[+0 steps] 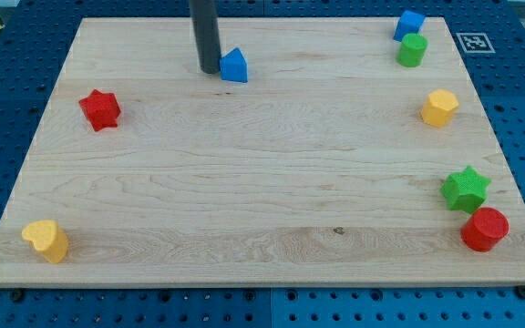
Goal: Slide the blue triangle to the center
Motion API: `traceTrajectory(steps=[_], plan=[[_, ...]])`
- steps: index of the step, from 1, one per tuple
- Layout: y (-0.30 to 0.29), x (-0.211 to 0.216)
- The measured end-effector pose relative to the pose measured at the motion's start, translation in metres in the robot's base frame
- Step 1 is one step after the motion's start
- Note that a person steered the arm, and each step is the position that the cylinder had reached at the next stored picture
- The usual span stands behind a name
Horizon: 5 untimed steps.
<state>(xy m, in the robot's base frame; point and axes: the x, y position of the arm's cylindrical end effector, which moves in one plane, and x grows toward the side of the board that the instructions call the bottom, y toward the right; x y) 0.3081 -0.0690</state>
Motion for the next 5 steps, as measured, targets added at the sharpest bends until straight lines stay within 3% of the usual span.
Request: traceTrajectory(steps=[2, 5], plan=[[0.068, 0.014], [0.11, 0.086]])
